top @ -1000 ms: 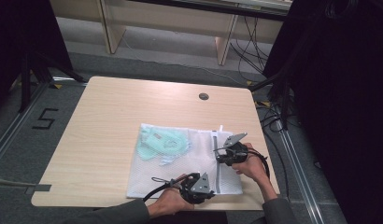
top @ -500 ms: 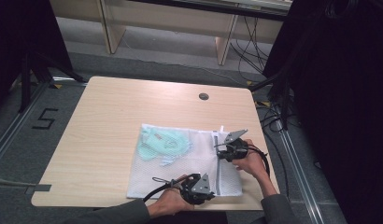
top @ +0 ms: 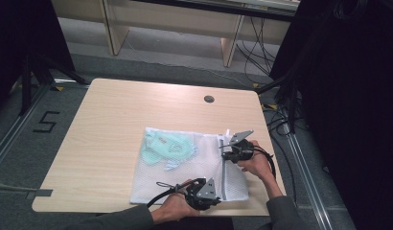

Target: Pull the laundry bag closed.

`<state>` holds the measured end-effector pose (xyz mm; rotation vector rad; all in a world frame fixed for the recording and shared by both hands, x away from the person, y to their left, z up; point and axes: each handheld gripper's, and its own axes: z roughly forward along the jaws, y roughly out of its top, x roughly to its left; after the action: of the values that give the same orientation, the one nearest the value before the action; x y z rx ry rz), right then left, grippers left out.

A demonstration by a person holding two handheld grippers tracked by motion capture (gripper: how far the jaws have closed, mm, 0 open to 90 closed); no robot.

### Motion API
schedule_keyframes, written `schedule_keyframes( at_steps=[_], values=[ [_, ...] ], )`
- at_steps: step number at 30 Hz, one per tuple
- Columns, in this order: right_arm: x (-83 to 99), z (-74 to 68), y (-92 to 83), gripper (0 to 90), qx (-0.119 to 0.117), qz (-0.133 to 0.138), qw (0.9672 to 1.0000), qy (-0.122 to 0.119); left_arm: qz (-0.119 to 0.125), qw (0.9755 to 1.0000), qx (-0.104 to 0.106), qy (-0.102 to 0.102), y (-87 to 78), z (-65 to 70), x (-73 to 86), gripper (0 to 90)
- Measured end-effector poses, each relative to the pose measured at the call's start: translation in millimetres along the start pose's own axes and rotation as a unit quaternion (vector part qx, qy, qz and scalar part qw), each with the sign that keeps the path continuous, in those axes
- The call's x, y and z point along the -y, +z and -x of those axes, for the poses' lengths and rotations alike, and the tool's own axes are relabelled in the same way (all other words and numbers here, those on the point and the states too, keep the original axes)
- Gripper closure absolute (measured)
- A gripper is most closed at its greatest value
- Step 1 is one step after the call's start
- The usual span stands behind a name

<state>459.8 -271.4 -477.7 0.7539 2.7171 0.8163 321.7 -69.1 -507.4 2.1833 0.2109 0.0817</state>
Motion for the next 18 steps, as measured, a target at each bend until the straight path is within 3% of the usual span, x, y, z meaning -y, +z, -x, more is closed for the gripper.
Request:
schedule_keyframes(
  at_steps=[7,8,12,18],
  values=[
    [-4.3,5.2,2.6,86.5,0.007,0.001,1.0000,-0.006,-0.003,0.9999,0.003,0.010,-0.3,-0.7,-0.2,89.0],
    [-4.9,7.0,3.2,86.5,0.012,0.002,0.9999,-0.004,-0.002,1.0000,0.002,0.002,0.2,0.2,0.7,89.0],
    [-6.4,9.3,4.9,86.5,0.016,-0.004,0.9998,0.005,-0.005,1.0000,0.005,0.003,1.2,2.2,1.3,89.0],
    [-8.8,17.0,5.8,86.5,0.026,0.002,0.9997,-0.005,-0.006,1.0000,0.006,0.003,2.4,3.5,1.4,89.0]
  ],
)
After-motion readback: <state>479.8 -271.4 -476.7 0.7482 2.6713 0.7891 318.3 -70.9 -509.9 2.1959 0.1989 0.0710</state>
